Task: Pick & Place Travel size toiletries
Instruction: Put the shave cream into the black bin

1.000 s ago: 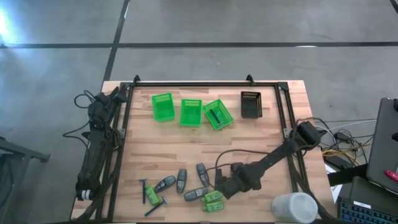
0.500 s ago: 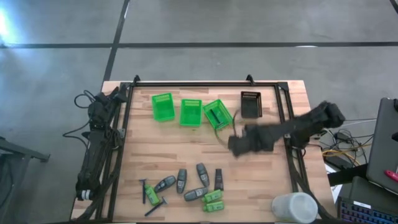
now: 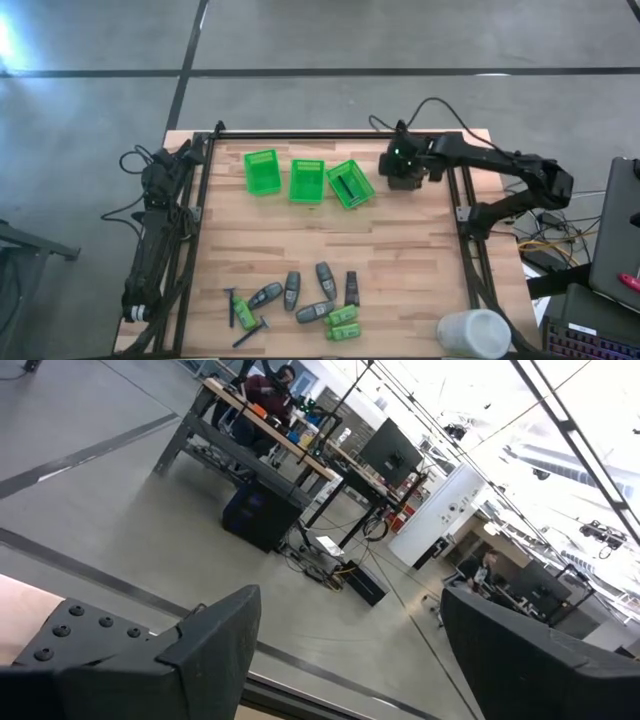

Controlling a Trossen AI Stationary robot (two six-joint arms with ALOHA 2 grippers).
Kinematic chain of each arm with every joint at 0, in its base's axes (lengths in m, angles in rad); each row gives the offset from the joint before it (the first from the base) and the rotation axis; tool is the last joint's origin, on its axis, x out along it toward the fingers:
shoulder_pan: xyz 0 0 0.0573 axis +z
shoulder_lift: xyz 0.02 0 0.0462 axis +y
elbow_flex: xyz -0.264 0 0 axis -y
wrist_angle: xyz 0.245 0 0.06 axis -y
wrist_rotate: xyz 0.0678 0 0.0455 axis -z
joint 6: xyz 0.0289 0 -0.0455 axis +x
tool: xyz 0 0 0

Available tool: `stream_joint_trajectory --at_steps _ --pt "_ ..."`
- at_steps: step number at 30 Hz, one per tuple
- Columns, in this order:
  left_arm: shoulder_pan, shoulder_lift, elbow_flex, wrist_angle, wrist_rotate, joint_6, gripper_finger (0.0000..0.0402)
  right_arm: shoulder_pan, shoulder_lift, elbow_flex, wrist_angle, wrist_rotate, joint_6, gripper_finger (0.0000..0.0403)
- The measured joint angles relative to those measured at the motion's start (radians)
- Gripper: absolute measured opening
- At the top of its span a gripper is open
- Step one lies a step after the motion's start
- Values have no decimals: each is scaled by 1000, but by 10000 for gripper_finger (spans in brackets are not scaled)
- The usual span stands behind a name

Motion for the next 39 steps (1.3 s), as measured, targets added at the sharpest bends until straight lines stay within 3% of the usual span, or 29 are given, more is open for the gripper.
stream_joint_trajectory --at_steps 8,16,26,33,39 --pt "0 0 0 0 0 0 316 -136 82 -2 28 -23 -218 119" --pt "0 0 0 0 0 0 316 -139 204 -3 27 -29 -264 119" --pt "0 0 0 0 0 0 316 -139 209 -3 24 -50 -260 210" --pt "0 0 0 0 0 0 316 -71 122 -3 22 -50 -199 260" --pt "0 0 0 0 0 0 316 92 33 -3 22 -50 -45 277"
